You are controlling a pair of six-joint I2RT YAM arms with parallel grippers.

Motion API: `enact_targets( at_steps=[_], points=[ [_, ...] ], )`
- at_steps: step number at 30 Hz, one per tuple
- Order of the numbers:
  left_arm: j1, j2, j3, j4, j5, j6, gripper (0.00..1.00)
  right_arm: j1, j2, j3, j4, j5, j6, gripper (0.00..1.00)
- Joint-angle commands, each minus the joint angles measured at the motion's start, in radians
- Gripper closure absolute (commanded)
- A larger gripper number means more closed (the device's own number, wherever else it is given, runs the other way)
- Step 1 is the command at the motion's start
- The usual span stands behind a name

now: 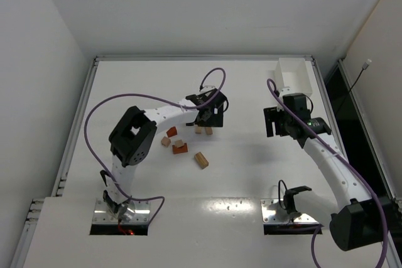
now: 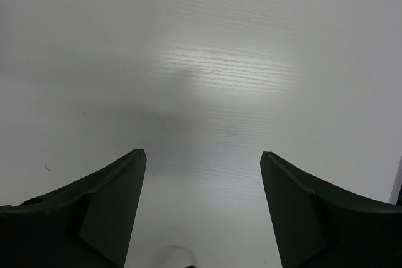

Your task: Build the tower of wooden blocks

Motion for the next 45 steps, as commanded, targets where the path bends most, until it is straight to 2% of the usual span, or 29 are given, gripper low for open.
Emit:
enact_targets(
  at_steps=[1, 15, 25, 45],
  points=[
    [0.002, 0.029, 0.008, -0.013, -0.002, -0.037, 0.01, -0.005, -0.019, 0.000, 0.016, -0.004, -0.005, 0.30],
    [0.011, 0.118, 0.067, -0.023, 0.025, -0.038, 0.01, -0.005, -0.010, 0.000, 0.016, -0.032, 0.004, 0.30],
    [0.021, 0.138, 0.076, -0.013, 0.016, -0.038, 0.18, -0.014, 0.009, 0.000, 0.026, -0.042, 0.004, 0.30],
    [0.070, 0.147, 0.065, 0.005, 0.019, 0.008, 0.43, -0.023, 0.018, -0.009, 0.035, -0.079, 0.013, 0.30]
  ],
)
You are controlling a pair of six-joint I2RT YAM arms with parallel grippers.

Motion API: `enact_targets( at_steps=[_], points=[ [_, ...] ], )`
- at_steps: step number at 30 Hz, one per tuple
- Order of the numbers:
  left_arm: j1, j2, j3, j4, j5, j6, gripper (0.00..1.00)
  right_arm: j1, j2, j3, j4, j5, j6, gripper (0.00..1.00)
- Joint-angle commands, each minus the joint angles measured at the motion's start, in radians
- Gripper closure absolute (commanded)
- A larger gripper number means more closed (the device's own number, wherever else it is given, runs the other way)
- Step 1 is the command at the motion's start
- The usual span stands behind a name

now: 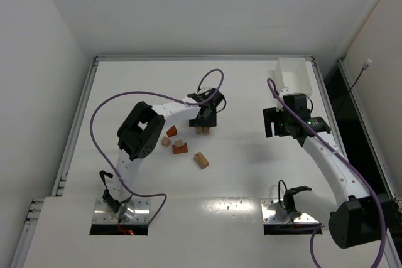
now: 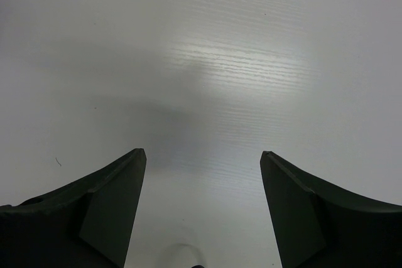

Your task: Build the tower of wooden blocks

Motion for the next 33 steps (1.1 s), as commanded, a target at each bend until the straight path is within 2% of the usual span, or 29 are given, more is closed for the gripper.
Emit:
enact_targets(
  at_steps=[1, 8, 12, 19, 21, 23, 25, 30, 33],
  points=[
    [0.014, 0.014, 0.010, 0.012, -0.010, 0.026, 0.44, -0.005, 0.000, -0.002, 0.027, -0.018, 0.012, 0.30],
    [0.023, 0.014, 0.001, 0.021, 0.011, 0.036, 0.54, -0.005, 0.000, -0.002, 0.027, -0.018, 0.012, 0.30],
    [0.023, 0.014, 0.001, 0.030, 0.011, 0.047, 0.64, -0.005, 0.000, -0.002, 0.036, -0.018, 0.012, 0.30],
    [0.034, 0.042, 0.022, 0.030, -0.012, 0.075, 0.67, -0.005, 0.000, -0.011, 0.036, -0.018, 0.021, 0.30],
    [0.034, 0.051, 0.032, 0.030, -0.012, 0.075, 0.59, -0.005, 0.000, -0.011, 0.036, -0.018, 0.021, 0.30],
    [0.034, 0.051, 0.032, 0.030, -0.012, 0.075, 0.43, -0.005, 0.000, -0.011, 0.036, -0.018, 0.021, 0.30],
    [0.034, 0.042, 0.022, 0.030, -0.001, 0.062, 0.36, -0.005, 0.000, -0.011, 0.036, -0.018, 0.021, 0.30],
    [0.034, 0.042, 0.013, 0.030, 0.008, 0.041, 0.34, -0.005, 0.000, -0.011, 0.036, -0.018, 0.021, 0.30],
    [0.034, 0.031, 0.013, 0.021, 0.008, 0.032, 0.25, -0.005, 0.000, -0.011, 0.036, -0.018, 0.021, 0.30]
  ],
)
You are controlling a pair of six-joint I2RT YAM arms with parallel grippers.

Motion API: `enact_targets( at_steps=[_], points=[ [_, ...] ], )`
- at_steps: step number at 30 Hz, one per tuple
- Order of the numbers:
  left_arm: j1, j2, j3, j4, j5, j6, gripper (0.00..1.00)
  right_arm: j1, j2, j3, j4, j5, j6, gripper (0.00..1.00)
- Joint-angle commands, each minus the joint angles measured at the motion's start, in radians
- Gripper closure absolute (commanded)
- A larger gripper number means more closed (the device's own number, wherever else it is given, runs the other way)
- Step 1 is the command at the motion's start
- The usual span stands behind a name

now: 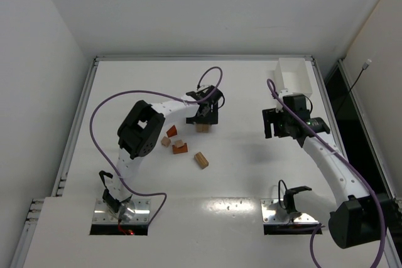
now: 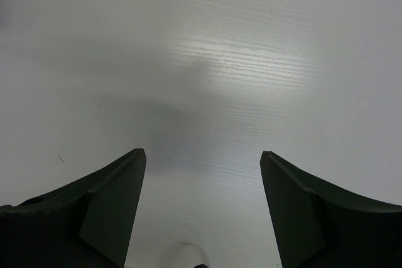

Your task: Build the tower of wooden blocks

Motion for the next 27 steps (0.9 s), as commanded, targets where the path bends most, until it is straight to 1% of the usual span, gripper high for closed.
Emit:
enact_targets(
  at_steps=[1, 2, 5, 8, 9, 13, 14, 16, 17, 18, 21, 23, 26, 27],
  points=[
    [0.011, 0.014, -0.006, -0.011, -0.003, -0.033, 0.23, -0.005, 0.000, 0.000, 0.034, -0.003, 0.023, 0.30],
    [0.011, 0.002, -0.006, -0.011, -0.003, -0.033, 0.20, -0.005, 0.000, 0.000, 0.034, -0.003, 0.024, 0.30],
    [0.011, -0.009, -0.006, -0.011, 0.006, -0.033, 0.17, -0.005, 0.000, 0.000, 0.034, -0.003, 0.024, 0.30],
    [0.011, -0.029, 0.005, 0.012, 0.078, 0.007, 0.12, -0.014, 0.000, -0.009, 0.045, -0.003, 0.024, 0.30],
    [0.011, -0.042, 0.005, 0.023, 0.089, 0.007, 0.08, -0.014, 0.010, -0.009, 0.045, -0.003, 0.033, 0.30],
    [0.002, -0.088, 0.017, 0.023, 0.076, 0.027, 0.01, -0.014, 0.010, -0.009, 0.054, -0.012, 0.033, 0.29],
    [0.002, -0.117, 0.017, 0.023, 0.076, 0.027, 0.01, -0.014, 0.010, -0.009, 0.054, -0.012, 0.033, 0.27],
    [0.002, -0.153, 0.017, 0.023, 0.057, 0.038, 0.01, -0.014, 0.020, -0.009, 0.054, -0.025, 0.033, 0.19],
    [0.002, -0.194, 0.017, 0.023, 0.056, 0.047, 0.01, -0.014, 0.020, -0.009, 0.054, -0.025, 0.022, 0.11],
    [0.002, -0.216, 0.017, 0.023, 0.021, 0.058, 0.01, -0.014, 0.020, -0.009, 0.054, -0.037, 0.022, 0.09],
    [-0.023, -0.298, 0.027, 0.023, -0.048, 0.101, 0.01, -0.003, 0.020, -0.009, 0.054, -0.037, 0.013, 0.07],
    [-0.023, -0.343, 0.027, 0.023, -0.059, 0.134, 0.01, 0.008, 0.029, 0.009, 0.068, -0.037, -0.033, 0.07],
    [-0.023, -0.446, -0.021, 0.023, -0.131, 0.177, 0.01, 0.029, 0.041, 0.030, 0.088, -0.057, -0.100, 0.07],
    [-0.023, -0.478, -0.045, 0.023, -0.141, 0.191, 0.01, 0.044, 0.050, 0.031, 0.088, -0.071, -0.119, 0.08]
  ],
)
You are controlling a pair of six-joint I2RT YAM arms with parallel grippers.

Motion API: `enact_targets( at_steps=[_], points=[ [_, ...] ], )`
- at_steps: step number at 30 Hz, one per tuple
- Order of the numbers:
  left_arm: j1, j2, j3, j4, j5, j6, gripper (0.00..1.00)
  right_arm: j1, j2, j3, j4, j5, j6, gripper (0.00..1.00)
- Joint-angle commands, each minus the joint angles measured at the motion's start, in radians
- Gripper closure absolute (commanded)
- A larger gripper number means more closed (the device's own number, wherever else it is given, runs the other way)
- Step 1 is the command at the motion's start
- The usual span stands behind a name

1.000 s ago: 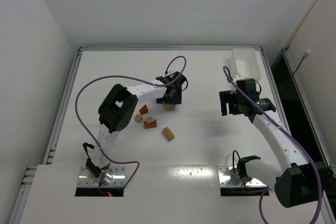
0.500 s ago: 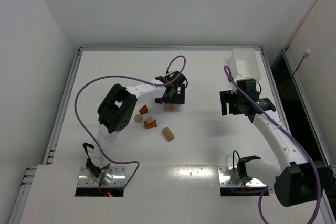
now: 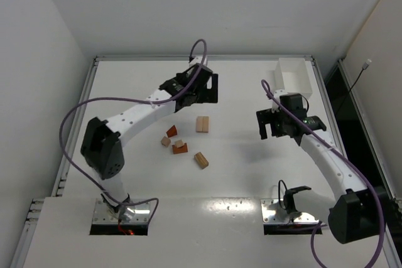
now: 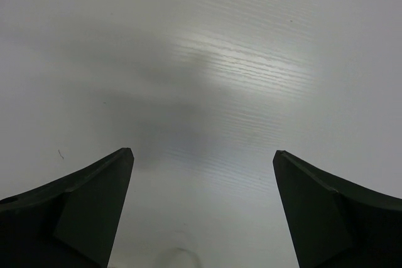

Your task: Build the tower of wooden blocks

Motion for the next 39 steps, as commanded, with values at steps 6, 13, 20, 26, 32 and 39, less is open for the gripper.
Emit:
enact_targets(
  at_steps=[6, 13, 20, 26, 32, 39],
  points=[
    [0.164, -0.327, -0.305, 0.018, 0.196, 0.217, 0.01, 0.153, 0.087, 0.117, 0.073, -0.173, -0.193, 0.17],
    [0.219, -0.508, -0.505, -0.027, 0.338, 0.326, 0.12, 0.284, 0.205, 0.199, 0.105, -0.153, -0.264, 0.17],
    [0.292, -0.556, -0.668, -0.059, 0.402, 0.297, 0.37, 0.304, 0.294, 0.295, 0.096, -0.163, -0.282, 0.17],
    [0.335, -0.435, -0.657, -0.082, 0.449, 0.288, 0.38, 0.304, 0.316, 0.325, 0.076, -0.163, -0.282, 0.17],
    [0.344, -0.316, -0.635, -0.104, 0.470, 0.299, 0.38, 0.304, 0.285, 0.314, 0.076, -0.144, -0.282, 0.17],
    [0.353, -0.186, -0.562, -0.133, 0.438, 0.317, 0.41, 0.304, 0.236, 0.259, 0.076, -0.135, -0.273, 0.17]
  ],
)
